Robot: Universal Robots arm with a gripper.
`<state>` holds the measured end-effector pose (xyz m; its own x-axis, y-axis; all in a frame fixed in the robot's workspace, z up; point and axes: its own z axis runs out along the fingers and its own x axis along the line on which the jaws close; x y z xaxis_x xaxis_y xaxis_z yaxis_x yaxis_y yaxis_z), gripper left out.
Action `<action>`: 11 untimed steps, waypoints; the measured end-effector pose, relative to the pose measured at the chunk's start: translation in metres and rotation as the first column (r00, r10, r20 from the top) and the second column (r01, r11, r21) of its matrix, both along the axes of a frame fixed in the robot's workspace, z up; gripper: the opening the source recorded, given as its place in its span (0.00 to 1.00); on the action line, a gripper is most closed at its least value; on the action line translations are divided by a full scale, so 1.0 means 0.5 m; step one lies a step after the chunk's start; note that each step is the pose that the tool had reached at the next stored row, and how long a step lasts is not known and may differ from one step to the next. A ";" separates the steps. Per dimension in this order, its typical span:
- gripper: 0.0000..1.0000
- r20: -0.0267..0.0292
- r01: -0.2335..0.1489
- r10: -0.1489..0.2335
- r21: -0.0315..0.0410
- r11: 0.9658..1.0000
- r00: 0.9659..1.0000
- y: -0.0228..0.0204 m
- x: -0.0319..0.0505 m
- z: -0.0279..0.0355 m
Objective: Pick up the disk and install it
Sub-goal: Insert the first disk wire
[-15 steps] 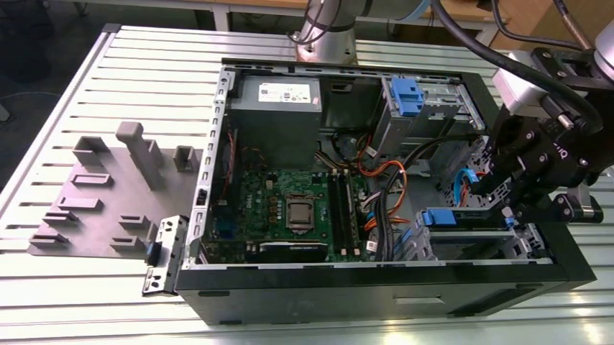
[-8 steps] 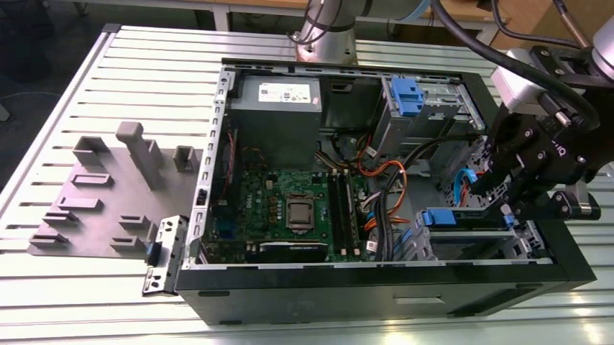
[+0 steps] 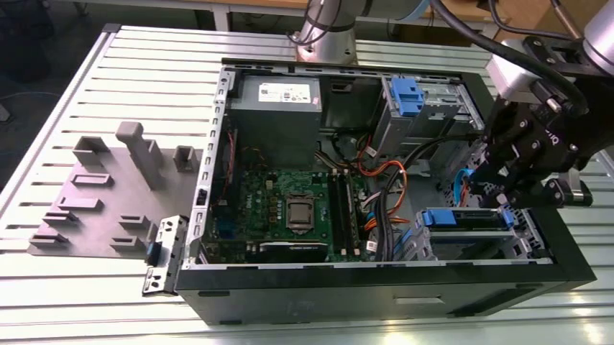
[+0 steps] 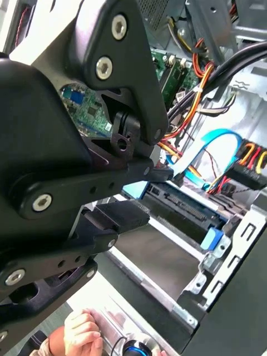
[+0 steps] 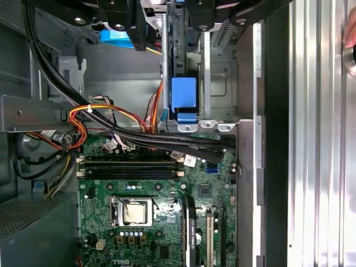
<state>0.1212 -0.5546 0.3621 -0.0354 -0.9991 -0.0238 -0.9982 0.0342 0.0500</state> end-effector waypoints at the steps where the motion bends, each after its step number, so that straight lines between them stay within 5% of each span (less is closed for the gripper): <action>1: 0.42 -0.001 0.000 0.000 0.000 1.000 1.000 0.0028 0.002 -0.001; 11: 0.42 -0.019 0.000 0.000 0.000 1.000 1.000 0.0073 0.011 -0.025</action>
